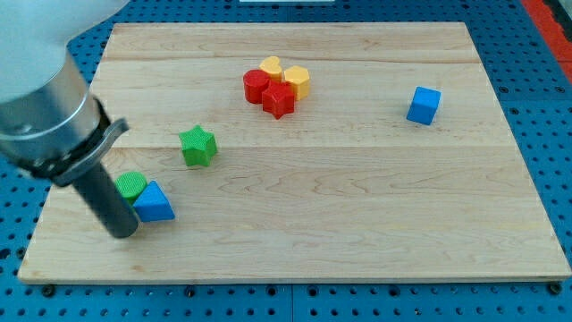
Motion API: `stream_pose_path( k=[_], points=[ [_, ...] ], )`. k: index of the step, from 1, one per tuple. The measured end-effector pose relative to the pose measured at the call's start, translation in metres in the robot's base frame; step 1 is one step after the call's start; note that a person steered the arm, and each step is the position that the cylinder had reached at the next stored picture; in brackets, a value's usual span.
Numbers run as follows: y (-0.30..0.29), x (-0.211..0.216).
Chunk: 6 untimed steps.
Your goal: Move the blue triangle bottom left to the blue cube
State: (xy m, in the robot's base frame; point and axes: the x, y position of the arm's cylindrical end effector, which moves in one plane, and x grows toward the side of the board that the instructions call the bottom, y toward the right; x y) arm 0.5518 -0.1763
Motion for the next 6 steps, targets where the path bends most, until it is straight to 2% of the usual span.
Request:
stream_pose_path(
  k=[1, 2, 4, 5, 6],
  points=[
    [0.059, -0.037],
    [0.092, -0.068],
    [0.052, -0.081],
    [0.087, -0.117],
    [0.187, -0.141]
  ],
)
